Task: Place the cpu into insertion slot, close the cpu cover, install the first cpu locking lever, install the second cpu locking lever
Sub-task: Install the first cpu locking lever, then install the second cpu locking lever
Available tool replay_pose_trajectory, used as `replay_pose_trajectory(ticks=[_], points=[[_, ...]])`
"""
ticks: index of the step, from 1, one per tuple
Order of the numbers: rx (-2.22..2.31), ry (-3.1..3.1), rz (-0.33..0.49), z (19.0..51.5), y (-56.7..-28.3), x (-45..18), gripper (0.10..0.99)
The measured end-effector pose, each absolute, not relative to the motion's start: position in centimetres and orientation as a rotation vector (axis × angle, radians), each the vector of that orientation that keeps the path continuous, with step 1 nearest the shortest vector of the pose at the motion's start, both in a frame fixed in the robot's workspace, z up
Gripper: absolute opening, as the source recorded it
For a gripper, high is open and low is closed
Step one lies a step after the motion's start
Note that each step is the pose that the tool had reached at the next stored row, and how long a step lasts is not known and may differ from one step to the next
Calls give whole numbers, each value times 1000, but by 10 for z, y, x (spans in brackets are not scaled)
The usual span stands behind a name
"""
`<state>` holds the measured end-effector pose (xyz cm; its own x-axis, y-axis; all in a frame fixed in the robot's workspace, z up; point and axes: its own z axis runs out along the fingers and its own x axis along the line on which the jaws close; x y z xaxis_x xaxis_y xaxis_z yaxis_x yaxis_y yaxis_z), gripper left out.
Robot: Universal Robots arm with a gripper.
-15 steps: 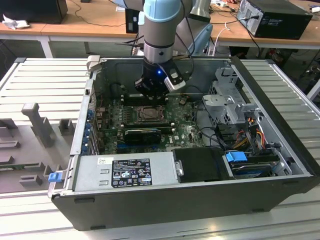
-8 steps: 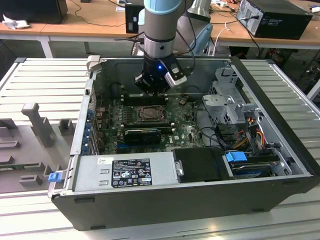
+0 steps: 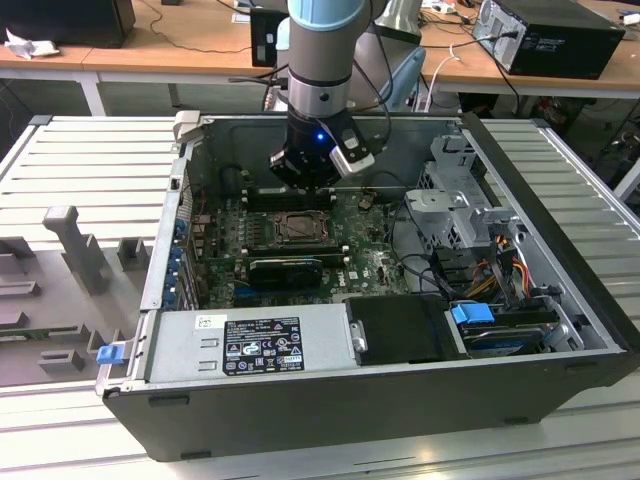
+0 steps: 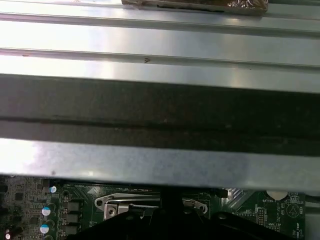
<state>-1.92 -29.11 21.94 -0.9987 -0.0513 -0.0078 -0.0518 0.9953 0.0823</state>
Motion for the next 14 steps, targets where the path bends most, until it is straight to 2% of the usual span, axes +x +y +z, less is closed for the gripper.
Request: replay_pose_trajectory(ticks=[14], points=[[-81,3132,129,223,-298,-19,106]])
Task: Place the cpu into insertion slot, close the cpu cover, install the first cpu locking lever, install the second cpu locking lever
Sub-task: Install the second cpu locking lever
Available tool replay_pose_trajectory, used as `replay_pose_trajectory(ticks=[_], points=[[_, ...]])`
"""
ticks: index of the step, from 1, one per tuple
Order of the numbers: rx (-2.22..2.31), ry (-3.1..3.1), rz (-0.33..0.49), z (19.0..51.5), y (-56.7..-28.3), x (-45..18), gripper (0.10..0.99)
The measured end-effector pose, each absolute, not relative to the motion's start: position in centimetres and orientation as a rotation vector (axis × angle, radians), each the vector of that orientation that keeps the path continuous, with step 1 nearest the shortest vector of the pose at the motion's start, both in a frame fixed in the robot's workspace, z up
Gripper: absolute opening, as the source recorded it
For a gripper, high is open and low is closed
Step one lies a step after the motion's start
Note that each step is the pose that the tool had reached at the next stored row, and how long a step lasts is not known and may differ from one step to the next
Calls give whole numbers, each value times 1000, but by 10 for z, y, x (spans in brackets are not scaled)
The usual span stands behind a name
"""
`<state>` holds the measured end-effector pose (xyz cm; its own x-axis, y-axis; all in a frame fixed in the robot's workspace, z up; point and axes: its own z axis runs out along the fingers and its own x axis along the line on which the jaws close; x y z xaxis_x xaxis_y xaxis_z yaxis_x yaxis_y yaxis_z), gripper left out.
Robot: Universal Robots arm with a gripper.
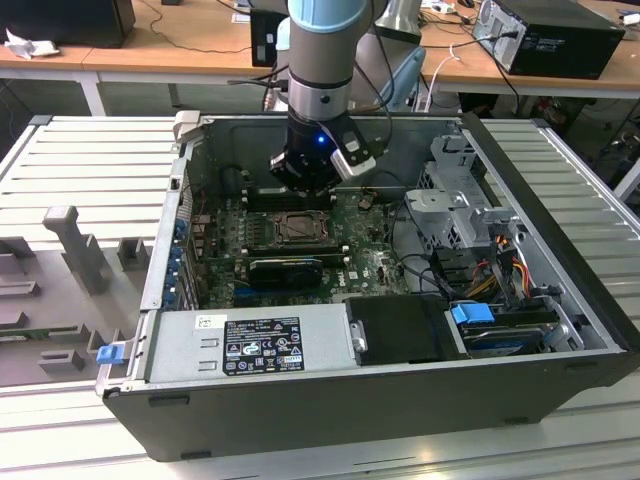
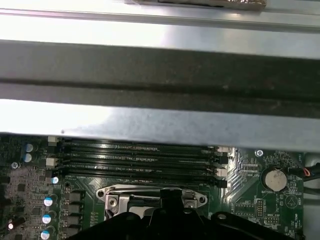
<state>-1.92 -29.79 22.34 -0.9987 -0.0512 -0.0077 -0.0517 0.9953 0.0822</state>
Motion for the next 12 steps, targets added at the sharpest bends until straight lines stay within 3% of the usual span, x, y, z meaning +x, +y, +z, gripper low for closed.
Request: replay_pose_trajectory(ticks=[12], points=[[-81,3132,129,240,-303,-19,106]])
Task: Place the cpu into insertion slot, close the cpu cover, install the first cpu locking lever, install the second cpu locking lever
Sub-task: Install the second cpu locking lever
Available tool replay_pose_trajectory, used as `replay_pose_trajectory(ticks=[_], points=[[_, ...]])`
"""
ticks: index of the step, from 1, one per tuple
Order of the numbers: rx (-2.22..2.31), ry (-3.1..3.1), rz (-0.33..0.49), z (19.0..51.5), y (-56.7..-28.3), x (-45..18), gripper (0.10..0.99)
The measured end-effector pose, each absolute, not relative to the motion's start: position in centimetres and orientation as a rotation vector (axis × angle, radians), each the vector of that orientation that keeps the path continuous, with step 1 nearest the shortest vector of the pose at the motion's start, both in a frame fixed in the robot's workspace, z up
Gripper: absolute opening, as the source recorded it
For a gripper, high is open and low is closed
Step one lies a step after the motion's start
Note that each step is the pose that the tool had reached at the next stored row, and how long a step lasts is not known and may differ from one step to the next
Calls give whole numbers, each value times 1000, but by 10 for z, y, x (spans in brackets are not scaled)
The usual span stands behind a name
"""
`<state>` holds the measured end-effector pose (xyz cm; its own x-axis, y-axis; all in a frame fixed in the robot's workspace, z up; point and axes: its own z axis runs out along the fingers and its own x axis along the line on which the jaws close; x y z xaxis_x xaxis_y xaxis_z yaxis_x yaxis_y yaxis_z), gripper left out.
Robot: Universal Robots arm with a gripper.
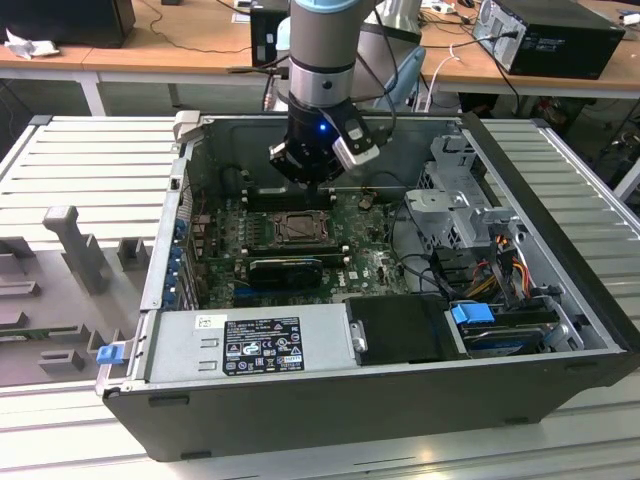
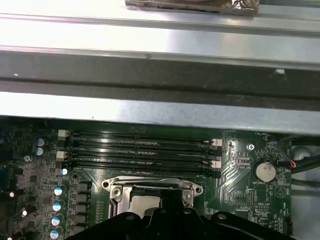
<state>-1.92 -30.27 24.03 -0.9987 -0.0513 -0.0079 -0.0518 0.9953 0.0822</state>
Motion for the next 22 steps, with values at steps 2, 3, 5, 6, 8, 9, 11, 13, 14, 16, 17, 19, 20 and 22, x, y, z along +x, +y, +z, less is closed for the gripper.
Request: replay_pose_trajectory(ticks=[2,3,5,6,8,9,11,13,14,16,17,19,20,22], points=[[-81,3132,129,240,-305,-19,106],[-81,3132,129,240,-306,-19,106],[-81,3132,129,240,-310,-19,106],[-81,3132,129,240,-312,-19,106],[-81,3132,129,240,-314,-19,106],[-81,3132,129,240,-317,-19,106],[-81,3132,129,240,-321,-19,106],[-81,3132,129,239,-331,-19,106],[-81,3132,129,239,-333,-19,106],[-81,3133,129,239,-336,-19,106],[-81,3133,129,239,-337,-19,106],[-81,3133,129,239,-339,-19,106],[-81,3133,129,239,-339,-19,106],[-81,3133,130,239,-340,-19,106]])
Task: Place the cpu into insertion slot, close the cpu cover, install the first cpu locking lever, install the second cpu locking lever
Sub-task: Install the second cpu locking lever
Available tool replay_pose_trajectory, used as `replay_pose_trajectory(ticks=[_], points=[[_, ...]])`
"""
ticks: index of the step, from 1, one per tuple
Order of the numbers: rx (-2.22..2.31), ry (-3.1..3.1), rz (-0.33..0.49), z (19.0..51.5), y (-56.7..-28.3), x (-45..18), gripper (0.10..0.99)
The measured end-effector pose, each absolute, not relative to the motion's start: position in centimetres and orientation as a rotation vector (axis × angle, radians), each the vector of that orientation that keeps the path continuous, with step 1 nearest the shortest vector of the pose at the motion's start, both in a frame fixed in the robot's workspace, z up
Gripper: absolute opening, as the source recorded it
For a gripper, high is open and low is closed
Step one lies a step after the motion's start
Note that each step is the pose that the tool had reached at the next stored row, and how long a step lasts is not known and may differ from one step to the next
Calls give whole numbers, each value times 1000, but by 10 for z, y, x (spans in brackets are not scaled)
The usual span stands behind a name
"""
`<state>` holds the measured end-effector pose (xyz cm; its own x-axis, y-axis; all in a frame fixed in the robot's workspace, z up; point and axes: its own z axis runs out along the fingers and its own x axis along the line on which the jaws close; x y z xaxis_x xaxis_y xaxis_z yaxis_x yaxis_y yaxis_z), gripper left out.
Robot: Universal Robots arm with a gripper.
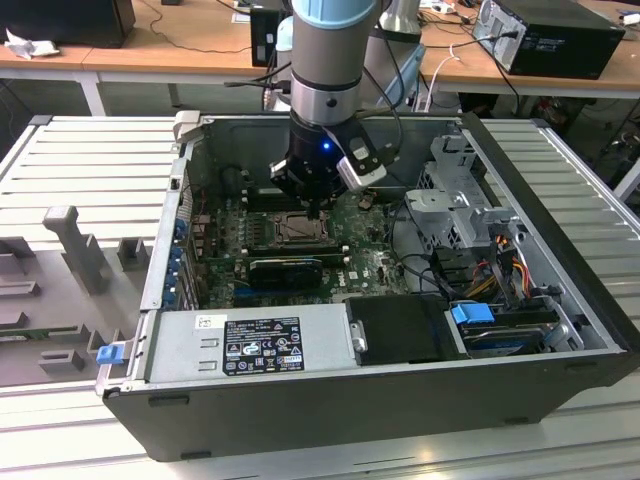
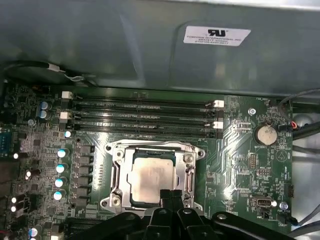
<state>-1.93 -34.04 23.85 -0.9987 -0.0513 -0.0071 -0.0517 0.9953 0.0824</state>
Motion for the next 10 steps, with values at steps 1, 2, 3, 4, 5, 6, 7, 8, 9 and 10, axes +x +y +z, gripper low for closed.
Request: replay_pose_trajectory(ticks=[1,2,3,4,5,6,7,8,9,10], points=[[-81,3133,129,239,-341,-19,106],[-81,3133,129,239,-343,-19,106],[-81,3133,130,239,-344,-19,106],[-81,3133,130,239,-344,-20,106],[-81,3133,130,239,-344,-20,106],[-81,3133,129,239,-344,-20,106],[-81,3133,129,240,-344,-20,106],[-81,3133,130,240,-344,-20,106],[-81,3133,130,240,-345,-20,106],[-81,3133,130,240,-345,-20,106]])
